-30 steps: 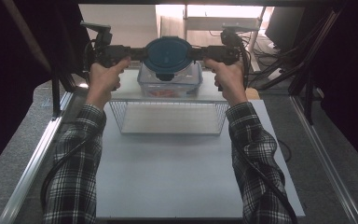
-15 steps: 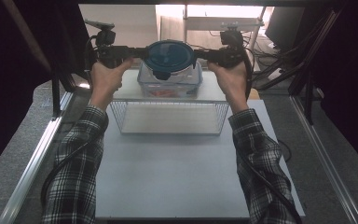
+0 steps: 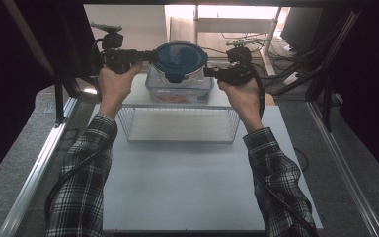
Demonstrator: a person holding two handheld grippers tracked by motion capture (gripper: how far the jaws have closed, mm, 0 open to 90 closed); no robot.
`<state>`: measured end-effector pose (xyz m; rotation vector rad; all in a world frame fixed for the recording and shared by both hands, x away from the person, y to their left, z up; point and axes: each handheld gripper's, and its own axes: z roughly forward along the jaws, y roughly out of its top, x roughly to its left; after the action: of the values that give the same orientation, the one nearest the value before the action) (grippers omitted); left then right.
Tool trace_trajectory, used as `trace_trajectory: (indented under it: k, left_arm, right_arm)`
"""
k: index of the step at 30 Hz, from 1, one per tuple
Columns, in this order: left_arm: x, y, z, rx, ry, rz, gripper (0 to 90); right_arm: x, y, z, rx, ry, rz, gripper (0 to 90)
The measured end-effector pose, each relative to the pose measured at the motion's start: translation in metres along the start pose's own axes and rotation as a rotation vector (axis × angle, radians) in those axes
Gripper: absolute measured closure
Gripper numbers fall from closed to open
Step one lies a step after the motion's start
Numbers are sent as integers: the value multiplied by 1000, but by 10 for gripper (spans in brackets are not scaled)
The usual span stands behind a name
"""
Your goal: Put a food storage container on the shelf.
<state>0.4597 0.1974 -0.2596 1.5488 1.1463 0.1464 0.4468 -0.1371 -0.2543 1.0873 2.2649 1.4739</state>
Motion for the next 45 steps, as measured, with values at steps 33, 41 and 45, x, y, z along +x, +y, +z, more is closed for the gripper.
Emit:
trace_trajectory:
  k: [33,41,45]
  left_arm:
    - [-29,-257,-57,118,-79,270,59]
    - [-27,-315,-62,182,-22,317,48]
    - [-25,-341,-63,244,33,360,35]
  right_arm:
    - [40,-207,-51,28,79,-115,109]
    - [37,-260,-49,89,40,-127,42]
    - [38,-285,-49,106,23,-146,38]
